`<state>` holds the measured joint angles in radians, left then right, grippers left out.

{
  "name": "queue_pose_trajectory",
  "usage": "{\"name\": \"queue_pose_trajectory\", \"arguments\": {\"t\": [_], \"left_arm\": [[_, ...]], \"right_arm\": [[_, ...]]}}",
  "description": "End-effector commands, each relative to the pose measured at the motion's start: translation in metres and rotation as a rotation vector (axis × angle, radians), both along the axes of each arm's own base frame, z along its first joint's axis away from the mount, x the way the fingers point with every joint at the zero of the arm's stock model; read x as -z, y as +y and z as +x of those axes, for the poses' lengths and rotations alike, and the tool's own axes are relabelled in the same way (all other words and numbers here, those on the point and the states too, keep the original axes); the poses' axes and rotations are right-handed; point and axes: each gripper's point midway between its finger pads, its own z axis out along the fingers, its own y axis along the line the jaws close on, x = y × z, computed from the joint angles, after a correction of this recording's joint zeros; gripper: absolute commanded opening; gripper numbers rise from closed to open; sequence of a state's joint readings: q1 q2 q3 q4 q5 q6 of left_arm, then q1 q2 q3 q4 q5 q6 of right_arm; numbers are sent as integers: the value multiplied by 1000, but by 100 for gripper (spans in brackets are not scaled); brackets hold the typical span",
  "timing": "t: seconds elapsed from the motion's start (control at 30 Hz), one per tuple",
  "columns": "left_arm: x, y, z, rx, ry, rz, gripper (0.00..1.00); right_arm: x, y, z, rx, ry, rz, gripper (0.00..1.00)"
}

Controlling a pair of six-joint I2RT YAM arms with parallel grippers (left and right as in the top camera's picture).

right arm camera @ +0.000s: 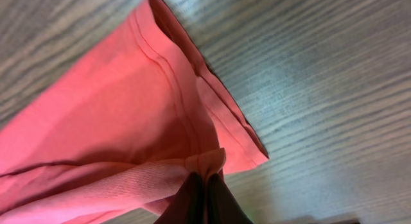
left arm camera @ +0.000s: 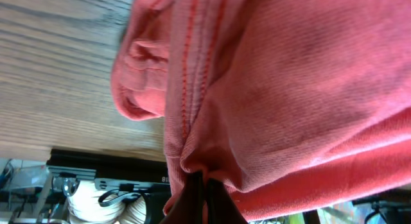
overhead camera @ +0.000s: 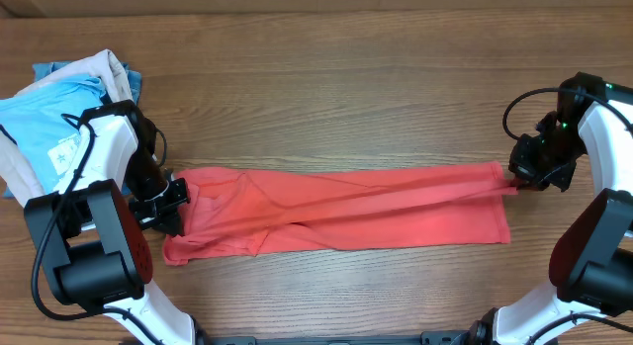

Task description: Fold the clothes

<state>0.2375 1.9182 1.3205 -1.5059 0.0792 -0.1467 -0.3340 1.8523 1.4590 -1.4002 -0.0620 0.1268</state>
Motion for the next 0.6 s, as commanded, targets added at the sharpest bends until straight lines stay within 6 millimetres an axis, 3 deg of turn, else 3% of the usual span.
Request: {"name": "queue_pose_trajectory", "arguments": {"t": [0.0, 0.27, 0.4, 0.57], "left_arm": [[-3, 9, -4, -7, 7, 65, 4], [-3, 9, -4, -7, 7, 64, 23], [-3, 9, -4, -7, 8, 64, 24], [-4, 6, -1, -12, -6, 47, 24]], "right_arm": [[-2, -6, -9, 6, 16, -32, 9], [1, -8, -21, 3, 64, -51, 21], [1, -8, -21, 3, 63, -51, 22], [2, -5, -21, 27, 66, -43, 33]]}}
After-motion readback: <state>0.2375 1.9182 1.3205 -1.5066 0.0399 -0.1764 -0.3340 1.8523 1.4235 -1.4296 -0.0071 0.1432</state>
